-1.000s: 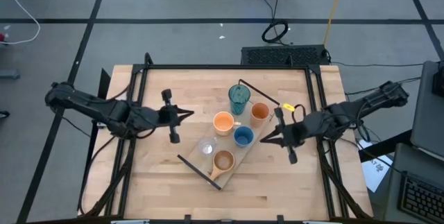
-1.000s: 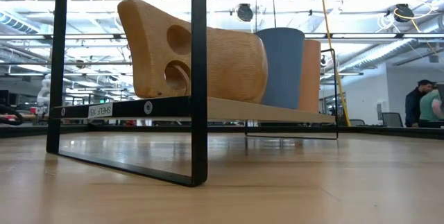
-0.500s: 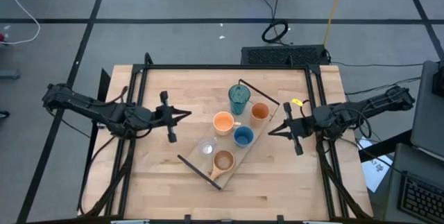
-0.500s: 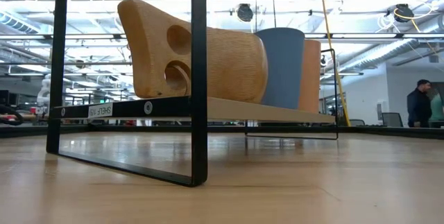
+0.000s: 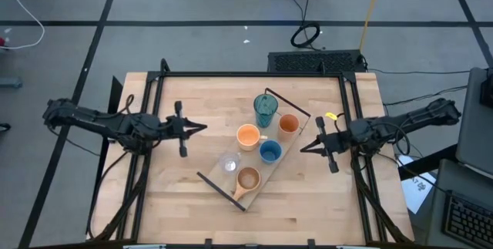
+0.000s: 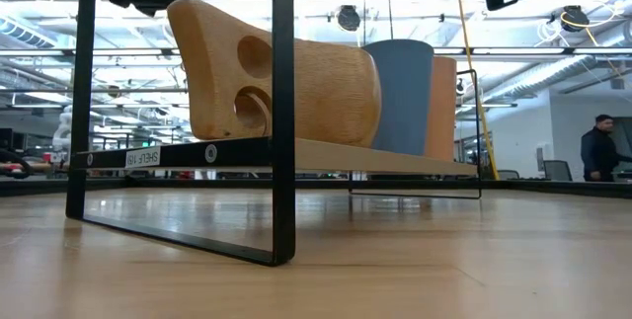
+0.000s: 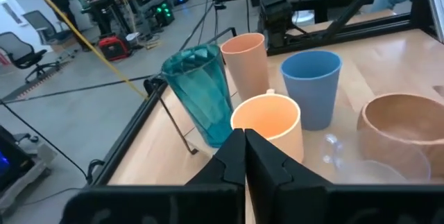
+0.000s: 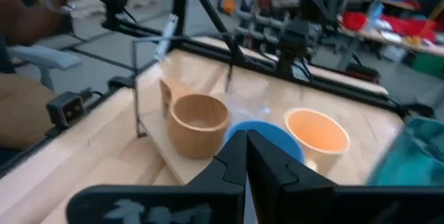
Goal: Stack small to large cups/mugs on shelf
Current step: Return to Home Position
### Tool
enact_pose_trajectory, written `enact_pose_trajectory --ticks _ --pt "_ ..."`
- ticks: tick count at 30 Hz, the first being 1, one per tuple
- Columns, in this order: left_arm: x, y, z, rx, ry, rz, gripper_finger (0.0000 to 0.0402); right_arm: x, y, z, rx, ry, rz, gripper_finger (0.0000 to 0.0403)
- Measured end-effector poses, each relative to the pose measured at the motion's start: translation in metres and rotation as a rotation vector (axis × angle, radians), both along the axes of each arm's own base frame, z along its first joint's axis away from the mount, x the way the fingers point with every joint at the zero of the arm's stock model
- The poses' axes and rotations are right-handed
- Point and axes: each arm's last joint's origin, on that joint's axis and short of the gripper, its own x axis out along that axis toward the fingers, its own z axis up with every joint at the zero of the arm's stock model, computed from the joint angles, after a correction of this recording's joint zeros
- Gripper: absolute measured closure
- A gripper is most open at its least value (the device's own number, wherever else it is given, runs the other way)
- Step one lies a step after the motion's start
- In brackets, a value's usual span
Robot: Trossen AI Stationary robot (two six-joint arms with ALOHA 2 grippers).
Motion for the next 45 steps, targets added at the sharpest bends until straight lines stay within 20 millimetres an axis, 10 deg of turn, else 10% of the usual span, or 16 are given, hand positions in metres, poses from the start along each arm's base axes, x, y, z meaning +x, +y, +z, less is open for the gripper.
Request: enact_pose_trajectory --ticks 21,45 --pt "-0.008 0.015 -0.032 -0.04 -0.059 -0.026 0.0398 -0.02 -0.007 -0.066 0.073 -0.105 -0.004 0.0403" --pt "-0.008 0.023 -0.039 -0.069 -0.063 -0.004 0.0393 -0.039 -0.012 -0.084 0.045 -0.203 0.003 0.0403"
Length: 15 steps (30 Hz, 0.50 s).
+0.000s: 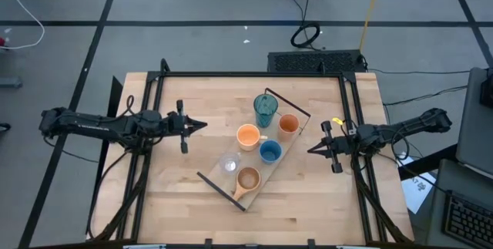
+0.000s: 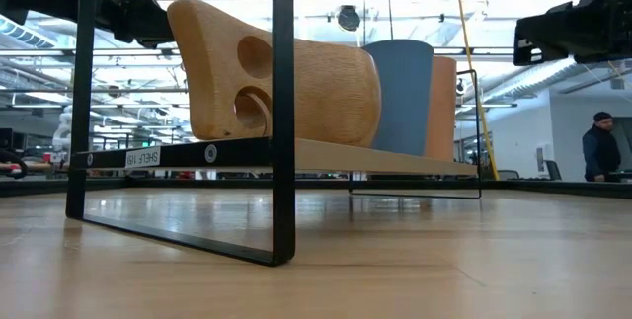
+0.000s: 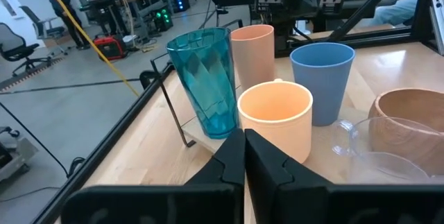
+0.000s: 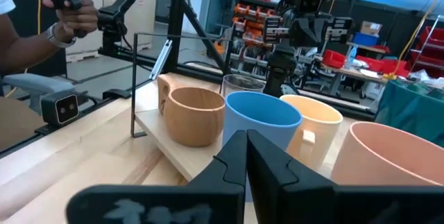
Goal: Stack small to large cups/mugs on shelf
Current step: Return to Home Position
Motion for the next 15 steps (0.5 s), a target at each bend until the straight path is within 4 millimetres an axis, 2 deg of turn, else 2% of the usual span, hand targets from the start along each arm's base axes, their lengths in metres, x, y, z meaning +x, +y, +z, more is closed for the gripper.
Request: enact_pose_trajectory --ticks 15 --pt "0.0 0.0 -0.0001 0.003 0.001 -0.001 0.0399 -0.0101 -0.005 0.0042 -0.011 -0.071 -0.022 0.0403"
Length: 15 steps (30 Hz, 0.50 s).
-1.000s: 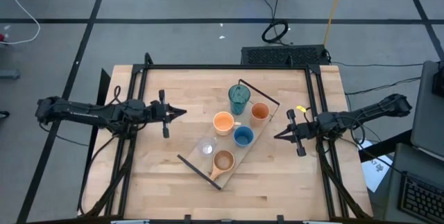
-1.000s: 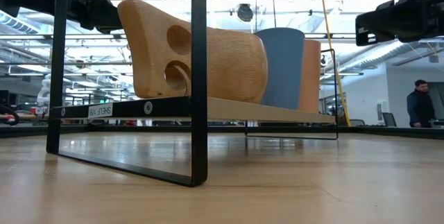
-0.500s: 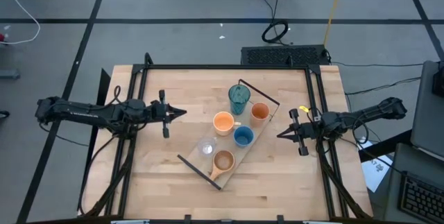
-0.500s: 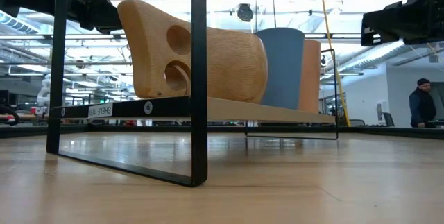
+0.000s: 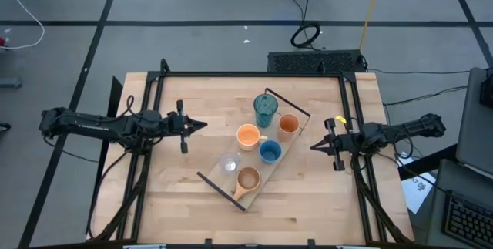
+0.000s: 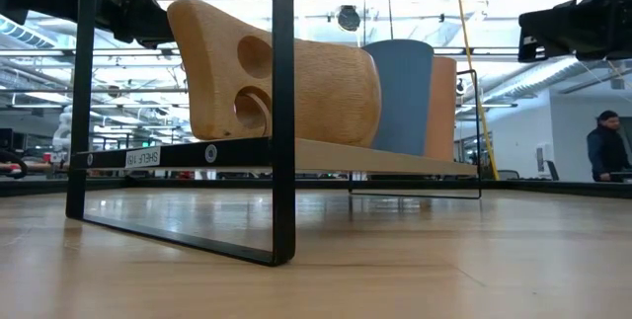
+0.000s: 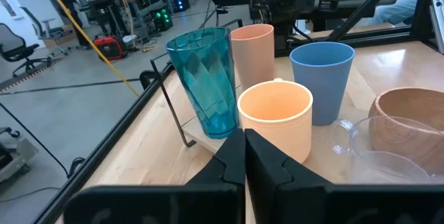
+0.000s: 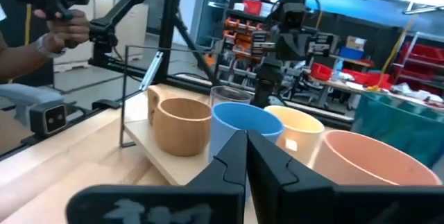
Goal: Stack small to large cups/mugs on shelf
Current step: Return to Home Position
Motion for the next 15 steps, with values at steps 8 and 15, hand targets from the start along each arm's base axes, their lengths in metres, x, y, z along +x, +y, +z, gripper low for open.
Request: enact_pose_trajectory --ticks 8,15 --pt "0.0 0.0 0.0 0.004 0.0 -0.001 0.0397 -0.005 -0.007 0.001 0.003 -0.027 -0.043 0.0403" --pt "0.0 0.0 0.0 0.003 -0.001 -0.001 0.0392 -0.005 -0.012 0.0 0.013 -0.014 -0.088 0.0403"
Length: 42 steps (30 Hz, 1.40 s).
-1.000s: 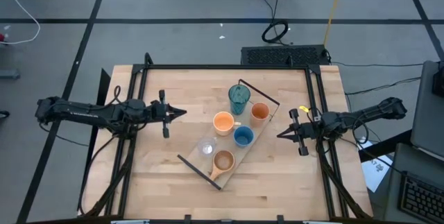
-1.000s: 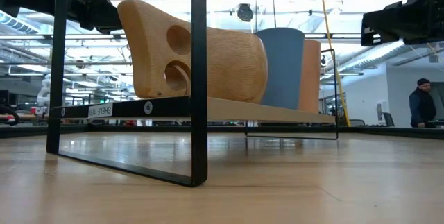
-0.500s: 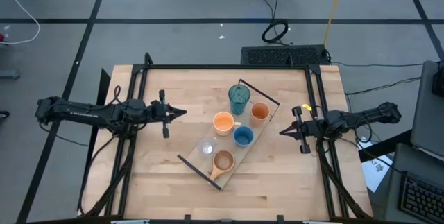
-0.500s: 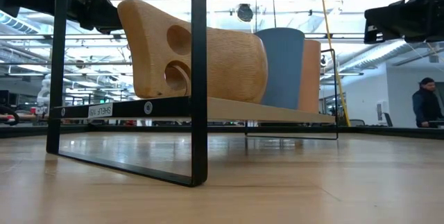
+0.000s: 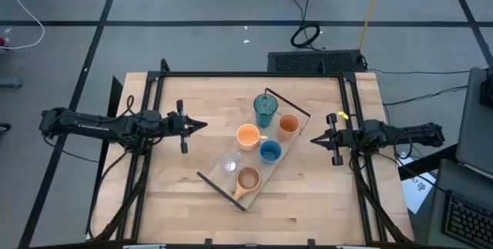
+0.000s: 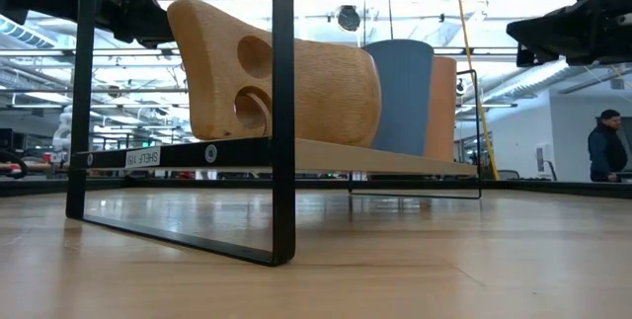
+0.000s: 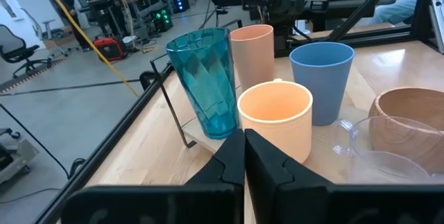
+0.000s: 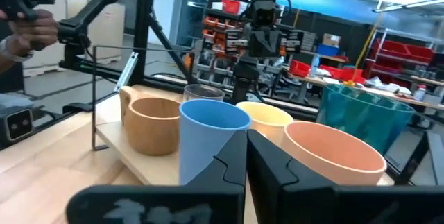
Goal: Stack small to large cups/mugs on shelf
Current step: Return to Home Position
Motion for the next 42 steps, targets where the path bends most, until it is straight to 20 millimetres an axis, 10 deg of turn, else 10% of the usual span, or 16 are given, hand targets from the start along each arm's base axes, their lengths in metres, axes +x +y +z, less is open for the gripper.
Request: enact_pose_trajectory --ticks 30,42 --pt "-0.024 0.001 0.004 -0.007 -0.009 0.009 0.0398 0.002 -0.009 -0.008 0.071 0.072 -0.082 0.0403" --pt "-0.028 0.0 -0.034 -0.033 -0.08 -0.04 0.0397 0.002 -0.009 -0.006 0.072 0.058 -0.083 0.0403"
